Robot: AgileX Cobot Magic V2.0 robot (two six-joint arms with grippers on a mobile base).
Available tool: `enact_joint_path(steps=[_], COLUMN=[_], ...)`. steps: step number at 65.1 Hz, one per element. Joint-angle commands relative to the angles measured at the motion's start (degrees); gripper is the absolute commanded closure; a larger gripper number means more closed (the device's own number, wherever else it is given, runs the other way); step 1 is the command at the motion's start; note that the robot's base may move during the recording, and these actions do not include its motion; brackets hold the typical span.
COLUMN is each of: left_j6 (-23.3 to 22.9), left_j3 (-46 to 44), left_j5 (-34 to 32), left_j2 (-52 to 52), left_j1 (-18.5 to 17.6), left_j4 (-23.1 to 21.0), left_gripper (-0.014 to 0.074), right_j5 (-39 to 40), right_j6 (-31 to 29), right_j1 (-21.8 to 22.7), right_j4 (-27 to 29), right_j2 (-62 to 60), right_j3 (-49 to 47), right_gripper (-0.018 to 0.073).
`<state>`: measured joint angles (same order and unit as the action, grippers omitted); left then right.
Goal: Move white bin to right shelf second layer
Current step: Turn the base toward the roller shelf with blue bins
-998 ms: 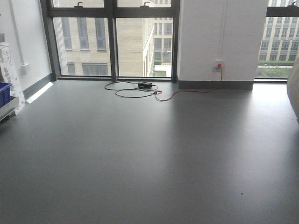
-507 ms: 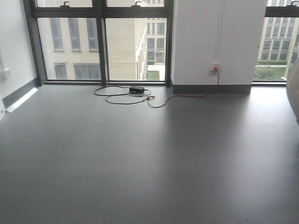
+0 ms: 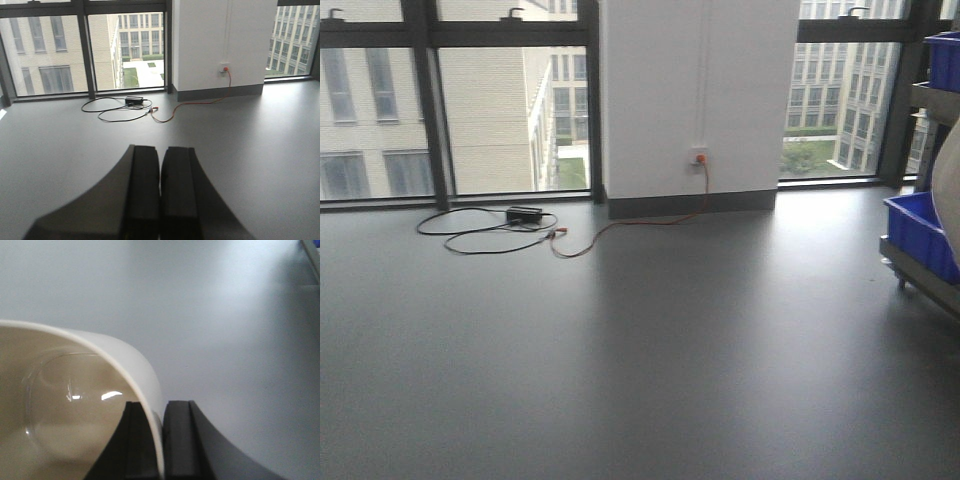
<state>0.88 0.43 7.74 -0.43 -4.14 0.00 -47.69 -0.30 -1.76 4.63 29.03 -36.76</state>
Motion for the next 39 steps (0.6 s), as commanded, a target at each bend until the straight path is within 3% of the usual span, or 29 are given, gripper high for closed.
enact_joint_path(steps=[1, 39], left_j6=[-0.2, -0.2], left_j3=[2.1, 2.1], left_j5=[-5.0, -5.0], left_j2=[-0.9, -0.9], left_j1=[-0.4, -0.4], left_j4=[0.0, 0.0], left_gripper=[0.0512, 0.0512], right_j5=[5.0, 5.0], right_j6=[-0.3, -0.3], right_j1=[0.5, 0.5], right_j4=[0.3, 0.3], right_j2=[0.1, 0.1], right_j3=[-1.6, -1.6], right_gripper=[0.0511, 0.0511])
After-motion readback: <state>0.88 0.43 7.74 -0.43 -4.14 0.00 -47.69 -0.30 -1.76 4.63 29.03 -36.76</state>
